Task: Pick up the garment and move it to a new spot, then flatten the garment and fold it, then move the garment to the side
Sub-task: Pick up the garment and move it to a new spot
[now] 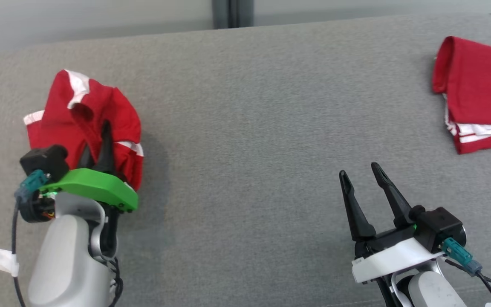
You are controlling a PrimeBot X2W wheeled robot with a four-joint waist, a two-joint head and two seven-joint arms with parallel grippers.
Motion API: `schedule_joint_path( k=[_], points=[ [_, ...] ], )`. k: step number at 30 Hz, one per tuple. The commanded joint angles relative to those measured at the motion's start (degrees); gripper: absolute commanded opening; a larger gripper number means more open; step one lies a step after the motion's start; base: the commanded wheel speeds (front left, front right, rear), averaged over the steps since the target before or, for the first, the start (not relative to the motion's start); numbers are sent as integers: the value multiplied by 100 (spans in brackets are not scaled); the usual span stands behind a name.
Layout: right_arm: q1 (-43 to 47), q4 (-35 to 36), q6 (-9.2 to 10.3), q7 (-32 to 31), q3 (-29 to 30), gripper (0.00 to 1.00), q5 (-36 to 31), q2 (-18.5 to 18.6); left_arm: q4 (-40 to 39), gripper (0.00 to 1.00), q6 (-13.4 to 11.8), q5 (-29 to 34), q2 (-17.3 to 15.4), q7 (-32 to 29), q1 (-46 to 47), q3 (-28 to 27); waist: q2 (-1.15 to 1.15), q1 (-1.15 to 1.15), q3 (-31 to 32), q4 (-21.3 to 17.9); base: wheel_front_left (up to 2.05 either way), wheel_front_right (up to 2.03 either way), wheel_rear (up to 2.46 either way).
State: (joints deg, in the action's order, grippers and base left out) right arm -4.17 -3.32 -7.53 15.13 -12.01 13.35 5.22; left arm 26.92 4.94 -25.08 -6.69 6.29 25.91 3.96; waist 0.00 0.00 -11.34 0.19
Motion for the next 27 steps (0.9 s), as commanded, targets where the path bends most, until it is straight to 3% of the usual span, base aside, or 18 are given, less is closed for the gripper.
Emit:
schedule_joint_path(
  k=[1, 6, 11, 20, 27],
  points=[
    [111, -26, 9, 1, -2, 100, 16, -8, -175, 0, -24, 41, 42, -54, -189, 103, 0, 0, 731, -881, 0, 0, 0],
    [173, 4, 9, 1, 27, 100, 5, -57, -555, 0, -70, 148, 203, -315, -357, 542, 0, 0, 716, -1201, 0, 0, 0],
    [27, 23, 9, 1, -6, 100, 36, -86, -452, 0, -12, 276, 315, -468, -36, 1129, 0, 0, 539, -1422, 0, 0, 0],
    [-314, 89, 9, 1, -75, 100, 70, -169, 584, 0, 13, 639, 356, -587, 728, 2227, 0, 0, -94, -1782, 0, 0, 0],
    [-489, 144, 9, 2, -29, 100, 88, -211, 1528, 0, -116, 705, 360, -285, 1195, 2550, 0, 0, -652, -1909, 0, 0, 0]
  ],
)
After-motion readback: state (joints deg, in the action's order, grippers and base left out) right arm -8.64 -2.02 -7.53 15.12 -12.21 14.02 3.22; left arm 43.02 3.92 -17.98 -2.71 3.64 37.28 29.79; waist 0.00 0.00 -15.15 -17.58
